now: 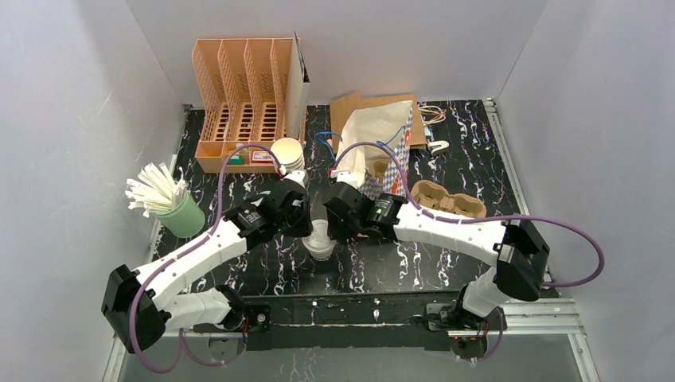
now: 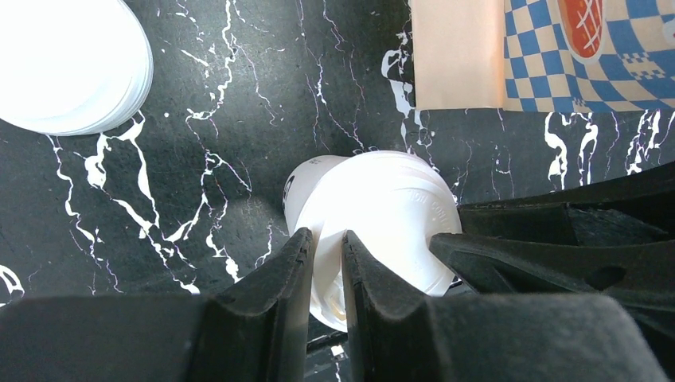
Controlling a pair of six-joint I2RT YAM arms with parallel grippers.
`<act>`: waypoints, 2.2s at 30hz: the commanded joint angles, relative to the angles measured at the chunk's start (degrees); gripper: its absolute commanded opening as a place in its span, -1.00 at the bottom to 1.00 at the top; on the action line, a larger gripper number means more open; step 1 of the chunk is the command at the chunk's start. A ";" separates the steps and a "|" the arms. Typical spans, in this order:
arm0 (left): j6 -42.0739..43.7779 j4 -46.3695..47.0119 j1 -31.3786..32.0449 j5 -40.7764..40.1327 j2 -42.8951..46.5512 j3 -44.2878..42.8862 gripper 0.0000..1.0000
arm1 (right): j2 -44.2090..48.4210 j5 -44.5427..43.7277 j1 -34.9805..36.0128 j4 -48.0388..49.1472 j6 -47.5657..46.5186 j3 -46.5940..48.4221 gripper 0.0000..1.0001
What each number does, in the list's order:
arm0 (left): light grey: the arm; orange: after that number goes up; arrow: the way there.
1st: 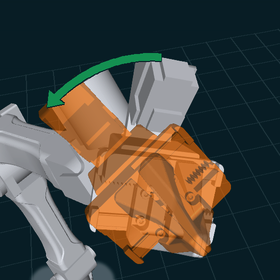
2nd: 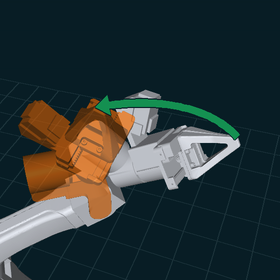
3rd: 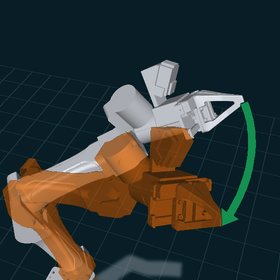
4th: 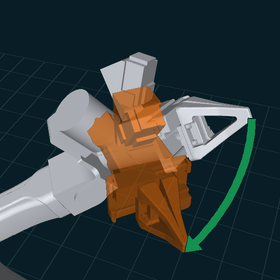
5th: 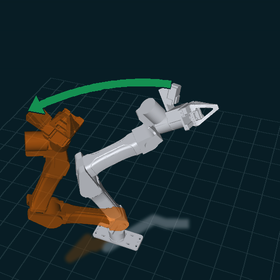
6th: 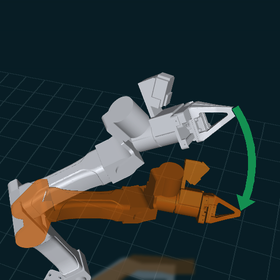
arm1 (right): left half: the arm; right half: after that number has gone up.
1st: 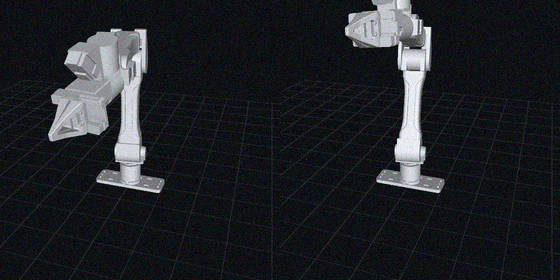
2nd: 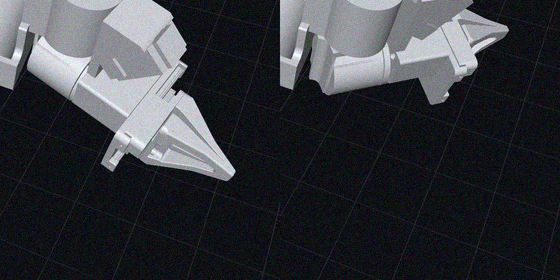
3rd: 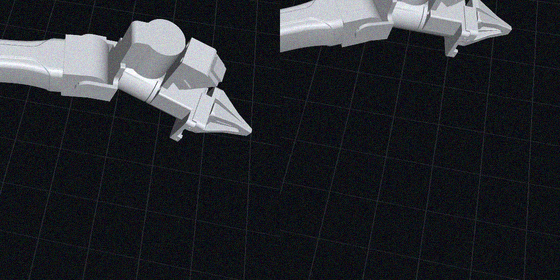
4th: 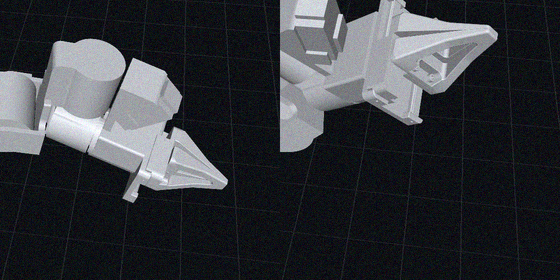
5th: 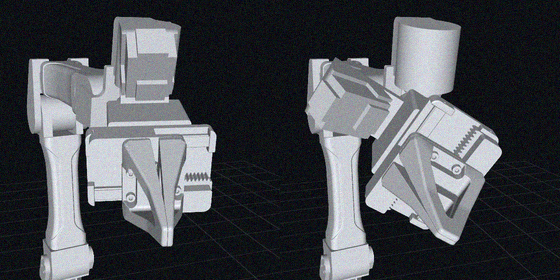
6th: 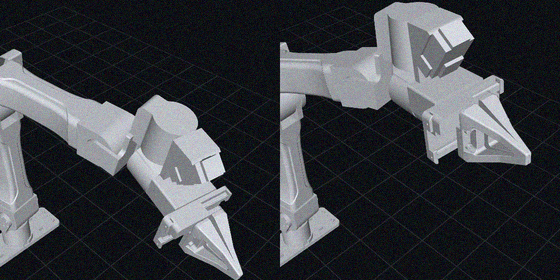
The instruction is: Pack the takeout coffee
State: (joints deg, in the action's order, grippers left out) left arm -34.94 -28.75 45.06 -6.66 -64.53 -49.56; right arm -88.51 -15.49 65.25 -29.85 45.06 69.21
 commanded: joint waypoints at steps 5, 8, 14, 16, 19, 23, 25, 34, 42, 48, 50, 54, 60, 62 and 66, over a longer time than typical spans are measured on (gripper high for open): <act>-0.57 -2.99 0.19 3.45 -1.91 3.84 -0.64 | -4.60 3.50 -0.13 -5.79 1.25 -0.59 -0.42; -0.33 -3.22 0.19 3.34 -1.72 3.35 -0.63 | -4.08 3.44 -0.13 -6.53 0.56 1.14 -0.42; 1.25 -5.97 0.14 1.87 -2.22 -3.27 -0.56 | -2.25 3.11 -0.13 -6.89 -1.11 3.95 -0.35; 1.90 -6.72 0.13 1.43 -3.27 -5.12 -0.53 | -2.15 2.72 -0.13 -7.25 -1.51 4.68 -0.34; 2.45 -7.02 0.14 1.29 -4.63 -6.79 -0.47 | -2.66 2.08 -0.13 -8.33 -1.89 5.83 -0.30; 2.84 -7.29 0.05 0.85 -5.57 -8.59 -0.37 | -2.49 1.55 -0.13 -8.82 -2.31 6.44 -0.22; 3.02 -7.62 0.04 0.40 -5.75 -9.72 -0.34 | -1.76 1.21 -0.13 -8.83 -2.83 6.69 -0.15; 3.81 -9.33 -0.36 -1.52 -5.45 -15.27 -0.22 | 3.67 3.16 -0.13 -4.96 -11.24 5.67 0.37; 2.53 -9.95 -3.96 -1.56 1.45 -11.58 -0.27 | 7.42 14.87 -0.13 1.06 -32.56 3.96 0.88; 0.49 -9.67 -9.50 0.11 10.13 -4.99 -0.25 | 5.09 19.78 0.15 -1.30 -42.67 7.71 0.96; -0.26 -10.21 -10.69 0.11 12.43 -3.63 -0.25 | 5.79 19.93 0.31 0.10 -44.28 8.04 0.96; -1.32 -11.47 -12.73 -0.08 15.98 -1.41 -0.25 | 4.07 20.67 0.31 -3.07 -48.23 12.60 0.97; -3.82 -9.19 -14.82 4.64 17.80 4.73 -0.23 | -4.64 21.62 -0.53 -10.38 -50.15 19.39 0.97; -4.65 -7.81 -15.19 6.25 18.63 6.18 -0.17 | -5.70 24.33 -2.21 -10.22 -49.12 19.68 0.97; -6.23 -4.95 -15.35 10.31 19.66 8.19 -0.06 | -7.18 26.04 -4.08 -9.94 -47.79 20.01 0.97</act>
State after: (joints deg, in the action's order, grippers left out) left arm -38.94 -36.84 30.11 -1.72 -46.94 -42.59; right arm -94.89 7.77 63.18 -37.98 -2.79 87.22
